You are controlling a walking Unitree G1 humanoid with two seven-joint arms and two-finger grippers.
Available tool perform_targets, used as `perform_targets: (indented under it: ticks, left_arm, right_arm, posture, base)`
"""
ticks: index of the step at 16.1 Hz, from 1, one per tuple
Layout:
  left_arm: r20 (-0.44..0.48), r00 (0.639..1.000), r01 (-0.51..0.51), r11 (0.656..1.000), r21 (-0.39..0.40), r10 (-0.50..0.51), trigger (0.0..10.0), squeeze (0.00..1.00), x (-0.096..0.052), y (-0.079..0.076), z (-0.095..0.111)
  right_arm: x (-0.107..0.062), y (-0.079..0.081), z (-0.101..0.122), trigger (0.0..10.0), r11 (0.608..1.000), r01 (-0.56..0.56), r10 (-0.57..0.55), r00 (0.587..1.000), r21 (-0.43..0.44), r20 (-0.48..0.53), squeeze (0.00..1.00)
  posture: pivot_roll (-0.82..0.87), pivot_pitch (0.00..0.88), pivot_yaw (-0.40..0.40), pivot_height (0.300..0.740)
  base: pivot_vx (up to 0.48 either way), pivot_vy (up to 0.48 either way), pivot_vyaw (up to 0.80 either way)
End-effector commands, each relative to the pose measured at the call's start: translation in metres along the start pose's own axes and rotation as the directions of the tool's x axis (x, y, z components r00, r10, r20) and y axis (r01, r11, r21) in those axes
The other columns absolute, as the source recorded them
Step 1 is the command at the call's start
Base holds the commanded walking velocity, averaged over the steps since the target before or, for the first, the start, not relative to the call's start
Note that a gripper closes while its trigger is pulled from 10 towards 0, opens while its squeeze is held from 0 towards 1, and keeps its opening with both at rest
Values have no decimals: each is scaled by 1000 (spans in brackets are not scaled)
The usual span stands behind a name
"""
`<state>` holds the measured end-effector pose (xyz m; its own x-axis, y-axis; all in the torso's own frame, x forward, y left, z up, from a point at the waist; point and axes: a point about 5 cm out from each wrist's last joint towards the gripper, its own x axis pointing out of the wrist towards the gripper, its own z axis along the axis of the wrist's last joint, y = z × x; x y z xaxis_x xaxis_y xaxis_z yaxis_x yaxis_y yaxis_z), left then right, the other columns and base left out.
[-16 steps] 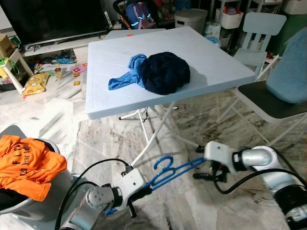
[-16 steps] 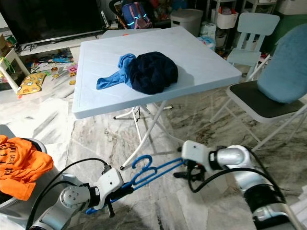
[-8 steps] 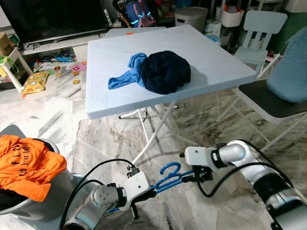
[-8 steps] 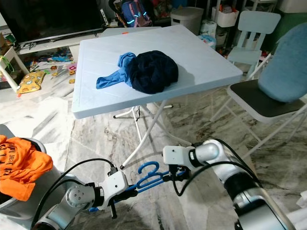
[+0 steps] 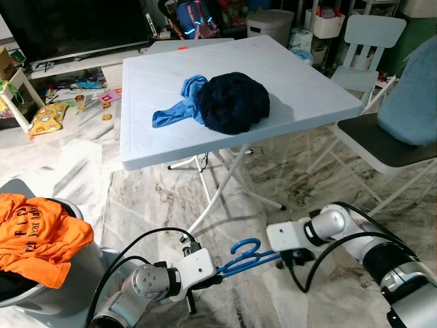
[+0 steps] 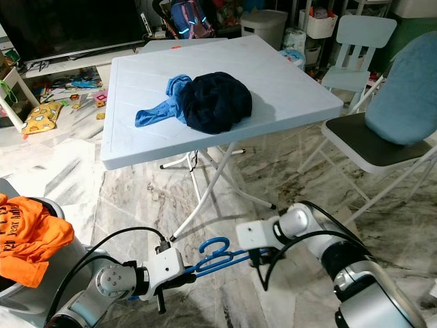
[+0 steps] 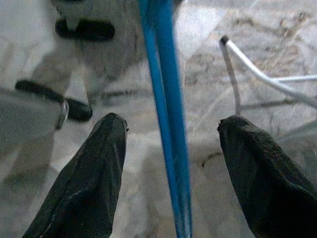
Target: Hang hanger
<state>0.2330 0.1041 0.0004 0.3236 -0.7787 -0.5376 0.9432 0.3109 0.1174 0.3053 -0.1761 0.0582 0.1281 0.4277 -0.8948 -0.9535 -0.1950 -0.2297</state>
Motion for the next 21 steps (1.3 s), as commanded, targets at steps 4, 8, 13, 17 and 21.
perform_targets:
  ticks: [4,8,13,17,21]
  left_arm:
    - [4,1000,-4,999,35,4,10000,0,-2,4,4]
    - [13,1000,0,999,37,-1,10000,0,0,2,7]
    - [14,1000,8,999,49,-9,10000,0,1,1,11]
    - [2,1000,20,998,63,-21,10000,0,0,1,10]
    - [-18,1000,26,998,63,-25,10000,0,1,-1,6]
  right_arm:
    - [-3,-8,0,4353,999,46,-47,999,-19,-28,0]
    - [3,-9,3,0,998,64,-64,998,-5,-12,0]
    - [7,-5,0,0,999,49,-49,999,0,-21,0]
    - [5,-5,-3,0,999,54,-54,998,-5,-38,0]
    - [3,-7,-3,0,998,56,-56,998,-6,-36,0]
  posture:
    - [-104,0,45,740]
    - [-106,0,35,740]
    - [-105,0,34,740]
    - [-107,0,34,740]
    - [-111,0,34,740]
  base:
    - [0,0,0]
    - [0,0,0]
    - [0,0,0]
    - [0,0,0]
    - [0,0,0]
